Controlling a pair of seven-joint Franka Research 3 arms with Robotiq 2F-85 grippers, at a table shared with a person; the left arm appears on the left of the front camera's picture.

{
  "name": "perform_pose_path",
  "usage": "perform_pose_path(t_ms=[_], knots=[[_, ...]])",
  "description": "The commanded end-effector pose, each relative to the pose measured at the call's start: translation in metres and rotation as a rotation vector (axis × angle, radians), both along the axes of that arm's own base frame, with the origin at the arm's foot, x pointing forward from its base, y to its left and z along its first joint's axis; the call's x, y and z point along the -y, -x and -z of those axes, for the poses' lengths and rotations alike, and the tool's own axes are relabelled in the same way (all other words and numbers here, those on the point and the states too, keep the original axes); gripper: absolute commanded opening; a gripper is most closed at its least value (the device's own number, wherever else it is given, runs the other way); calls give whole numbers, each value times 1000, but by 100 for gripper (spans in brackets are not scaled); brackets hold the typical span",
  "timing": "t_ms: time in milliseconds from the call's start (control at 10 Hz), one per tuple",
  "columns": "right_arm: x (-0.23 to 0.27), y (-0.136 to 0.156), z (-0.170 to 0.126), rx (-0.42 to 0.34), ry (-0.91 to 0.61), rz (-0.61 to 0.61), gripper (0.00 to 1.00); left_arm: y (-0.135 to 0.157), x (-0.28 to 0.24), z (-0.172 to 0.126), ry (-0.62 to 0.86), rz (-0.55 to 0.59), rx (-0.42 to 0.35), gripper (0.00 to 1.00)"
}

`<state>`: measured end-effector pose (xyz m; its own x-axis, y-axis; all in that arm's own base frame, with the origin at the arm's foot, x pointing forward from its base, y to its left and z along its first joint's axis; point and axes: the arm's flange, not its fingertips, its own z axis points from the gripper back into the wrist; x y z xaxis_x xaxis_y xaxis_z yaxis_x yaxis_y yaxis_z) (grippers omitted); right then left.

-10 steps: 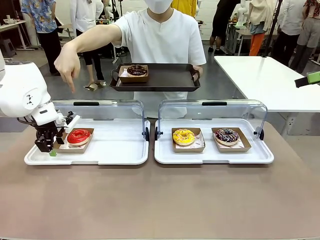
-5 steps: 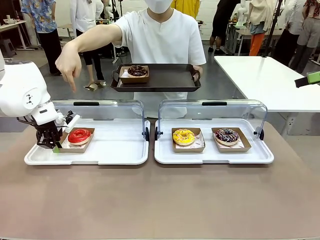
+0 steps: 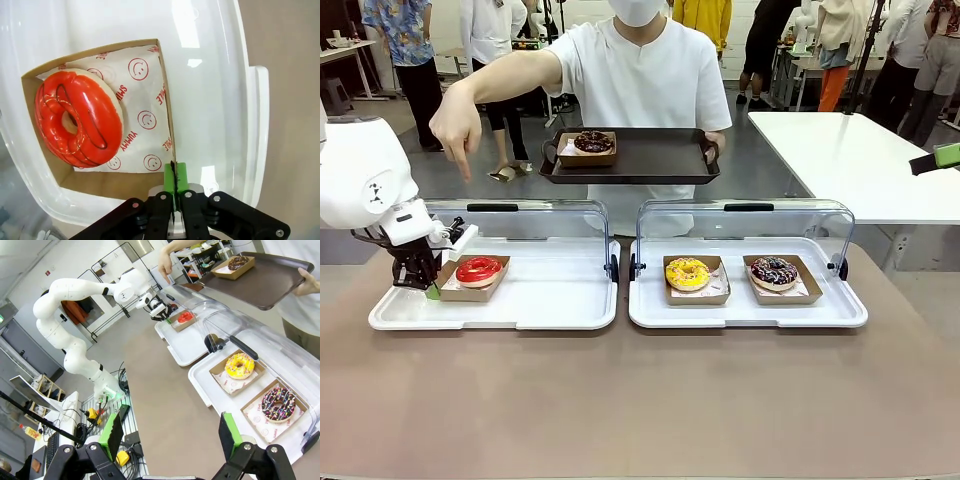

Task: Provide the desired donut to the person.
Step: Pick up and lift the Paper togo box containing the Donut pointed at by the person.

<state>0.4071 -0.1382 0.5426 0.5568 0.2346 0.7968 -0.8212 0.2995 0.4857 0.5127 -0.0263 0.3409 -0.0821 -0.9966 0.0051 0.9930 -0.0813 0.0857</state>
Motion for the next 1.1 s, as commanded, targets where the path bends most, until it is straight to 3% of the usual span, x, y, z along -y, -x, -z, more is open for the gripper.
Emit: perform_pose_path(t_ms=[0, 300, 500, 800, 1000], knots=[[0, 0, 0, 3, -6, -4, 100, 27, -1, -37, -88, 30, -99, 0], [0, 0, 0, 3, -6, -4, 100, 102, -11, -151, -90, 44, -81, 0], [0, 0, 0, 3, -6, -4, 100, 120, -14, -212, -80, 35, -8, 0], [0, 0, 0, 3, -6, -4, 100, 120, -3, -261, -54, -2, 34, 0], [0, 0, 0, 3, -6, -4, 100, 109, 0, -270, -25, -22, 31, 0]])
